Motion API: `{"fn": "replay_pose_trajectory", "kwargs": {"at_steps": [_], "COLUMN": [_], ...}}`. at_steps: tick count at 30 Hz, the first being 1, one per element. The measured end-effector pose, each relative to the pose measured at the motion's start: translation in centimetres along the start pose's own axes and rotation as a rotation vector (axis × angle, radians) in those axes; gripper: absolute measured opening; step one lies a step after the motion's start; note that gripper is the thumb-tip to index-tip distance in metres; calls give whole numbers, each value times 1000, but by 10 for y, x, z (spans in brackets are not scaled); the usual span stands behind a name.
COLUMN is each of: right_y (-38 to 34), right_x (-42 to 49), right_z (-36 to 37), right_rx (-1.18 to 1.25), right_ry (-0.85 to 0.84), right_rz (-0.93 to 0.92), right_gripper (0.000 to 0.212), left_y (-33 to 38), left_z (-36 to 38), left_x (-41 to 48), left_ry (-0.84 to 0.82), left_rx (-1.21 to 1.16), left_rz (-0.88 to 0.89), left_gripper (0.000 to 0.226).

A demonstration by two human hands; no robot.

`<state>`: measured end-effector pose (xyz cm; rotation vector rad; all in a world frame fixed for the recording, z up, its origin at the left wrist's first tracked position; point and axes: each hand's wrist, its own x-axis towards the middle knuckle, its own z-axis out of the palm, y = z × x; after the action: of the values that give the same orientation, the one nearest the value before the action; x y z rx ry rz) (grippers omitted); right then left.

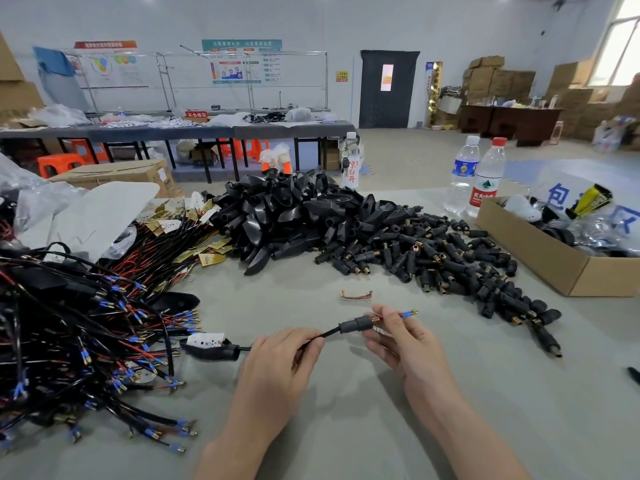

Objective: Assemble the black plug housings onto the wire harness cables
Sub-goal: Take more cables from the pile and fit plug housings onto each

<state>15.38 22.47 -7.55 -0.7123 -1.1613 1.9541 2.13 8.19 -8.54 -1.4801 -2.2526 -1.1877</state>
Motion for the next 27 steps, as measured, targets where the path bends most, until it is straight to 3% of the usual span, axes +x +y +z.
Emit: {"fn": "replay_pose_trajectory", "kwargs": {"at_steps": [7,11,18,27], "right_y": [7,5,3,6], "right_x": [0,0,1,-4], "right_z": [4,2,-1,6], "right_rx": [20,19,35,-19], "right_ry": [-116,-88,-24,-109], "right_rz": [68,25,5,34], "right_gripper": [19,21,18,16], "left_y": [1,-3,-10,-2], "left_z": [6,5,2,4], "left_x": [0,0,3,2], "left_ry": [-23,18,46,36], "left_rx": [4,25,84,31], "left_rz": [45,23,-20,-6], "left_gripper": [18,26,13,10]}}
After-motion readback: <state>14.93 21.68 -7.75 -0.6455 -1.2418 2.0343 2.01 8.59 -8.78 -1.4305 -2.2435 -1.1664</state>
